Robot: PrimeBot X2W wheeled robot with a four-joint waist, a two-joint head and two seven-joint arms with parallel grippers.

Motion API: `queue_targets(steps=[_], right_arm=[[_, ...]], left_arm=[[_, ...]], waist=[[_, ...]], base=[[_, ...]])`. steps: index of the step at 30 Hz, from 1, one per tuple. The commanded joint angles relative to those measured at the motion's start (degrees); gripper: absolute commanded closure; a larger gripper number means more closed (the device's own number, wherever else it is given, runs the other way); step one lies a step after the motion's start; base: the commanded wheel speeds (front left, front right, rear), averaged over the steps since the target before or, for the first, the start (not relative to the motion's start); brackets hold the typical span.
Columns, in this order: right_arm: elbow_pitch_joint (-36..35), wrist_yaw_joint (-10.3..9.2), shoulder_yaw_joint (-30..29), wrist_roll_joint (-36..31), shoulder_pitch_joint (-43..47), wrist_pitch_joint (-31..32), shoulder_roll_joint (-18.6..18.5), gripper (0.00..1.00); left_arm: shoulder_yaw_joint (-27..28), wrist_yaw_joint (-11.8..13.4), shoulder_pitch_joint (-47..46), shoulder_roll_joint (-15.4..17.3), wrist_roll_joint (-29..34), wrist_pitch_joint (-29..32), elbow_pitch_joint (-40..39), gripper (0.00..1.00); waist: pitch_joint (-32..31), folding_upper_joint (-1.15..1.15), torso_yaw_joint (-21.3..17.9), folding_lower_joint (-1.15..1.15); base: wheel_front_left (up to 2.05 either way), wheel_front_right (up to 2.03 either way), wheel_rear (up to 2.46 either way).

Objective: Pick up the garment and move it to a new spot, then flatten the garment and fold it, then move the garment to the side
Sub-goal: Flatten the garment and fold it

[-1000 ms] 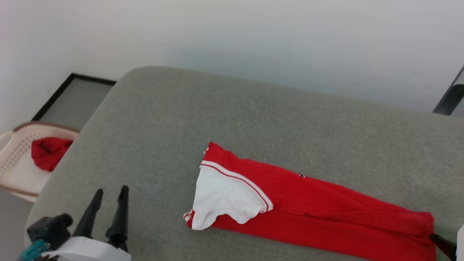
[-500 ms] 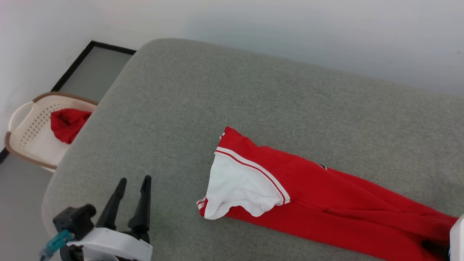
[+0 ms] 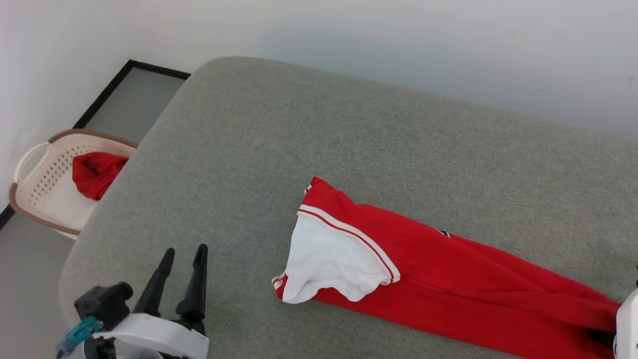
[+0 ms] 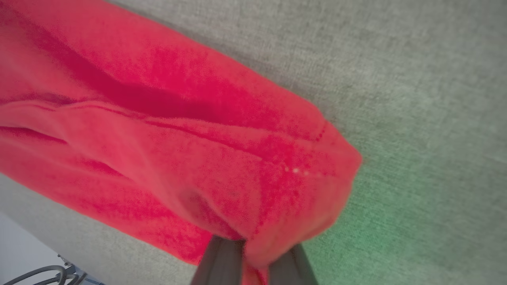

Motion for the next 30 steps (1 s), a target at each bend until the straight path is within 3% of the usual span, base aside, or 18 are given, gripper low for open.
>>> queue_targets(steps=[1, 19, 22, 30], right_arm=[[1.91, -0.12, 0.55, -0.17, -0.30, -0.78, -1.35, 1.00], [5.02, -0.09, -2.55, -4.35, -4.89, -2.20, -9.84, 1.00], [3.14, -0.09, -2.15, -3.12, -4.98, -1.28, -9.55, 1.00], [-7.04, -0.08, -0.76, 3.50, -4.90, 3.29, -3.76, 1.00]], left_arm=[[0.28, -0.31, 0.45, 0.44, 0.21, -0.04, 0.30, 0.00], [0.32, 0.09, 3.32, 1.97, 0.55, 0.13, 0.34, 0.00], [0.47, 0.26, 4.37, 2.46, 0.33, 0.24, 0.33, 0.00], [0.46, 0.58, 6.03, 3.08, -0.37, 0.97, -0.61, 0.00]], waist=[[-0.73, 0.00, -0.89, 0.00], [-6.27, 0.00, -6.18, 0.00], [-7.79, 0.00, -7.28, 0.00], [-10.50, 0.00, -8.57, 0.00]], base=[[0.00, 0.00, 0.00], [0.00, 0.00, 0.00], [0.00, 0.00, 0.00], [0.00, 0.00, 0.00]])
